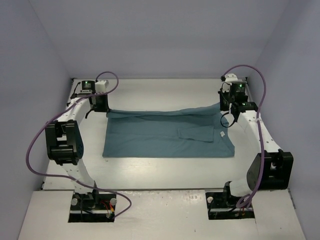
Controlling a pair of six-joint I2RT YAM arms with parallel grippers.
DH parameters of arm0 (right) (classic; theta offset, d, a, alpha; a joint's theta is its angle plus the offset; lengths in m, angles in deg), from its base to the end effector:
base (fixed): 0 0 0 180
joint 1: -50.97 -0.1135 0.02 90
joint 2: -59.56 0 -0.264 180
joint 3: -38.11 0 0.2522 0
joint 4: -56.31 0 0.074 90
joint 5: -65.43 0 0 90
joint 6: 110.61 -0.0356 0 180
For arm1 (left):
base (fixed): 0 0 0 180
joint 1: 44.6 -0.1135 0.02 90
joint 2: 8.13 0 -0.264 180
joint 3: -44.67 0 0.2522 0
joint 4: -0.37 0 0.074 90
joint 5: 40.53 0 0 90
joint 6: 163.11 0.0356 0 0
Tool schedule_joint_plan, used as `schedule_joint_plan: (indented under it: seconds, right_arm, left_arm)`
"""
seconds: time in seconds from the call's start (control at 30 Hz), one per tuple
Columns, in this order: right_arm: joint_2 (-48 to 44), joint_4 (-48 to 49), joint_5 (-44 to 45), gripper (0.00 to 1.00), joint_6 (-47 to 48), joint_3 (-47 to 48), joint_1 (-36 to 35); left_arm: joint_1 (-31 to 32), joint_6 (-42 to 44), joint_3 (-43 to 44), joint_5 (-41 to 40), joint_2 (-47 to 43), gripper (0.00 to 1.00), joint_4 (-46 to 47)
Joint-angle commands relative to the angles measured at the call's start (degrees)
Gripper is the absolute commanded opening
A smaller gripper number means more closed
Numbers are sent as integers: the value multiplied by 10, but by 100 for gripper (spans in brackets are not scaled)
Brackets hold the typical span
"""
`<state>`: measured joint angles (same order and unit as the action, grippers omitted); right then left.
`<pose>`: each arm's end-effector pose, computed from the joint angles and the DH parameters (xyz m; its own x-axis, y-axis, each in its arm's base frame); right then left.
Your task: Fold and stack the t-shirts
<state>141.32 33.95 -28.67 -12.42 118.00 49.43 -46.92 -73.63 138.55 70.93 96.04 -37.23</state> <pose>0.3339 0.0115 0.3216 -0.3930 -0.1527 -0.9068 -0.1495 0.9836 -0.1009 0.4048 0.0034 0.2449 -0.7431 -0.0386 -0.6681 0.2007 0.9395 -0.2775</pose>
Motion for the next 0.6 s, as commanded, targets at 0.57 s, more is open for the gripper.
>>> schedule_joint_plan:
  seconds: [0.57]
  right_arm:
    - [-74,41,34,0,-19,-26,2]
  left_arm:
    - [16,180,-18,125,-82,0,113]
